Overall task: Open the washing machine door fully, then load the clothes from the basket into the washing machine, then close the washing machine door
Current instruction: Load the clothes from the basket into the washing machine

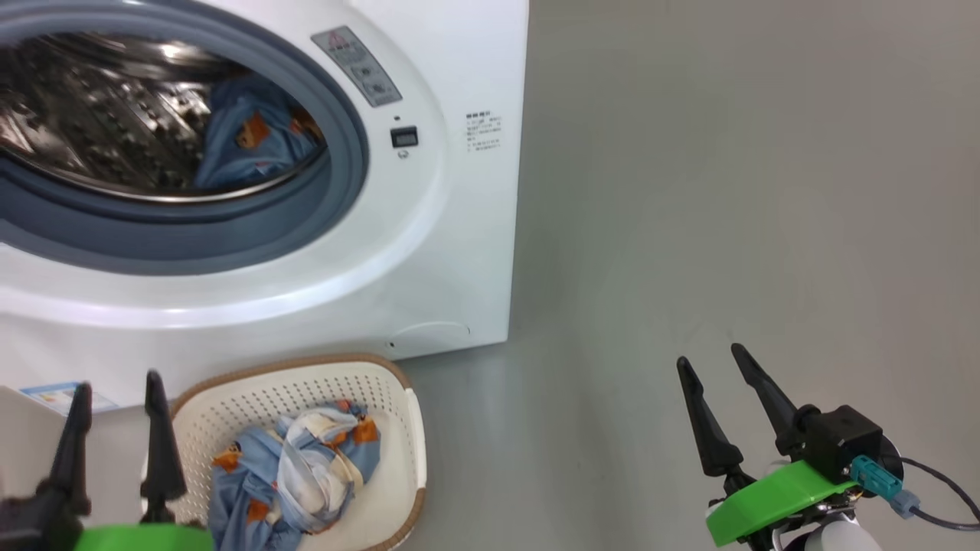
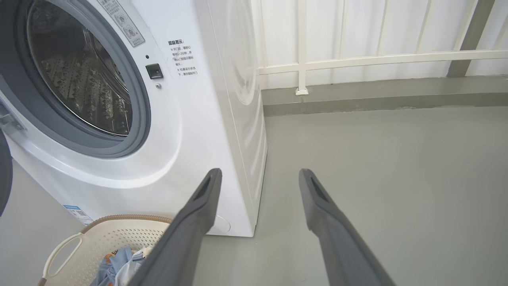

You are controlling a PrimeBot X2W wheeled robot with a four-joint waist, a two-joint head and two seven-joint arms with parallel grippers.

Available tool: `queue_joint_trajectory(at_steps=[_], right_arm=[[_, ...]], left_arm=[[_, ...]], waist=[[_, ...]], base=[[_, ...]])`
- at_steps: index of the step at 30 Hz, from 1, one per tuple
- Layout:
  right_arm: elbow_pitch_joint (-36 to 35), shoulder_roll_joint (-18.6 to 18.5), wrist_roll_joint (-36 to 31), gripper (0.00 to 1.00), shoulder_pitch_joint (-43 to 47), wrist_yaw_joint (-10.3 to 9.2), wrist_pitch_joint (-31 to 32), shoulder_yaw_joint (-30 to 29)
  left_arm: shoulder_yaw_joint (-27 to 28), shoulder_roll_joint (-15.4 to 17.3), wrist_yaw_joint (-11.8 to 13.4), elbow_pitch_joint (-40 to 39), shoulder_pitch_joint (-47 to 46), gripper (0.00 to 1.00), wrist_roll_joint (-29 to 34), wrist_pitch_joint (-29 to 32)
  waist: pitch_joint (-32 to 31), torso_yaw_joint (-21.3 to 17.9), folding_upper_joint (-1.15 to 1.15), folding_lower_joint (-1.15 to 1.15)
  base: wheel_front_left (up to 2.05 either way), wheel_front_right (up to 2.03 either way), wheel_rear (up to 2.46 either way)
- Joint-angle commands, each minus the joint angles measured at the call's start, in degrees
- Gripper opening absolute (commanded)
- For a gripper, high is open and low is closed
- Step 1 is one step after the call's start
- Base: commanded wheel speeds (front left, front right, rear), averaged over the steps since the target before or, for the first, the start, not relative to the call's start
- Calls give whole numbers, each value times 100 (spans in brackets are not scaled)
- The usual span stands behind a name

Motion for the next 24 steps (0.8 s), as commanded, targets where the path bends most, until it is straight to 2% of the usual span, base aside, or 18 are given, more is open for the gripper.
queue_joint_trajectory(at_steps=[1,15,24], right_arm=[[-133,19,-42,100,48,35,-69,94],[-171,-1,-101,100,312,35,-69,65],[-175,4,-103,100,391,35,-69,96]], left_arm=[[150,91,125,-286,159,100,14,-23],[-388,86,673,-706,1159,100,-214,-23],[-551,86,779,-848,1560,100,-232,-23]], waist=[[-219,74,0,0],[-567,324,0,0],[-644,362,0,0]], base=[[0,0,0],[0,0,0],[0,0,0]])
